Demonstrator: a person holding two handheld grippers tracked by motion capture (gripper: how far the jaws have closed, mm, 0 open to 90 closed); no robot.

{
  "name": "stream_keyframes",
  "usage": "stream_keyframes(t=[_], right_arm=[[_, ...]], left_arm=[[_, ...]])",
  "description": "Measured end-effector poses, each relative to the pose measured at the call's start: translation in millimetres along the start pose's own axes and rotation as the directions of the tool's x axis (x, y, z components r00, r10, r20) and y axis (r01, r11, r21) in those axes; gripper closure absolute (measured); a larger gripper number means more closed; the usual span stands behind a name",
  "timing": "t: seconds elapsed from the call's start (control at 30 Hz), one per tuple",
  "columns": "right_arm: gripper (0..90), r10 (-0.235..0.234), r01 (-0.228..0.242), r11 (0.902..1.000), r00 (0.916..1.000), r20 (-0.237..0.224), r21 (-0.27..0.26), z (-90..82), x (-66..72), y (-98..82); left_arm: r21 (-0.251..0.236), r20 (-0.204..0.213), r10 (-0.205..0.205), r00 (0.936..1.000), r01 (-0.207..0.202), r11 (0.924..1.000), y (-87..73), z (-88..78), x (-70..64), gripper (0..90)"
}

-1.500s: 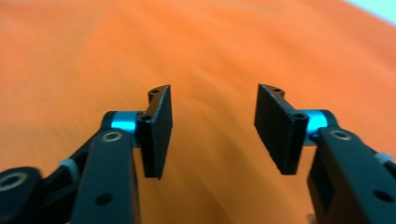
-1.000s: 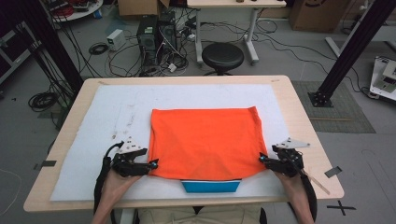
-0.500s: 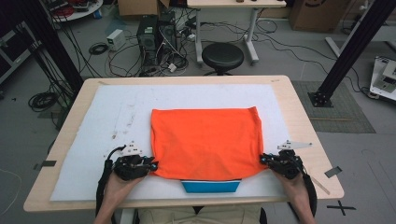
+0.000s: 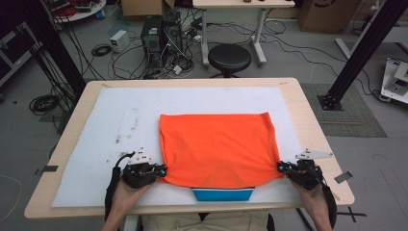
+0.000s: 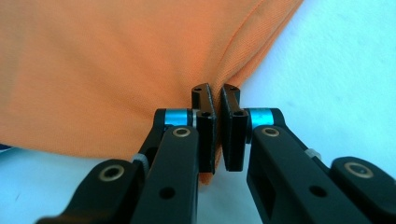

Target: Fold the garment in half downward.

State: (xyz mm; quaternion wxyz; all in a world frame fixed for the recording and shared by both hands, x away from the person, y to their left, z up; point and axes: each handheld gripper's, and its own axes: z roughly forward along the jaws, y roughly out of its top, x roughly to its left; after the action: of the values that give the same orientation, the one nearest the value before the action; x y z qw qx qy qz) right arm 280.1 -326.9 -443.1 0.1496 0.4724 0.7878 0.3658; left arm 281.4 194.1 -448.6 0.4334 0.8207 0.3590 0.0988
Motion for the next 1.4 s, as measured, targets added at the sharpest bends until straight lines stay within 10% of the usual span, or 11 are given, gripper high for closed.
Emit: stream_keyframes(t=[0.3,0.5,0.67,1.03,1.4], right_arm=[[82.9,-0.001,0.001,0.9999,0.9995,-0.031,-0.011,-2.6,-3.6,-8.4],[41.1,-0.014,0.012,0.9959,0.9998,-0.018,-0.090,-8.1,-1.3,-1.6],[20.6,-0.045,0.055,0.9849,0.9969,0.065,-0.164,-12.1,3.7,9.7],[19.6,-0.037,0.056,0.9717,0.9954,0.088,-0.229,-11.9,6.0,14.8],[19.6,-0.035,0.053,0.9699,0.9963,0.078,-0.238,-14.5,5.9,13.3]], left_arm=[[0.005,-0.006,0.022,0.9997,-0.022,0.9997,-4.2,-2.6,-7.1,80.9],[-0.095,-0.046,-0.019,0.9987,0.015,0.9954,0.1,-16.6,4.4,43.7],[-0.159,-0.093,0.001,0.9957,-0.016,0.9872,2.1,-29.9,9.3,33.7],[-0.235,-0.108,0.024,0.9939,-0.049,0.9709,-5.3,-43.2,8.7,28.7],[-0.183,-0.087,-0.012,0.9961,-0.004,0.9831,-5.1,-46.6,5.6,31.5]])
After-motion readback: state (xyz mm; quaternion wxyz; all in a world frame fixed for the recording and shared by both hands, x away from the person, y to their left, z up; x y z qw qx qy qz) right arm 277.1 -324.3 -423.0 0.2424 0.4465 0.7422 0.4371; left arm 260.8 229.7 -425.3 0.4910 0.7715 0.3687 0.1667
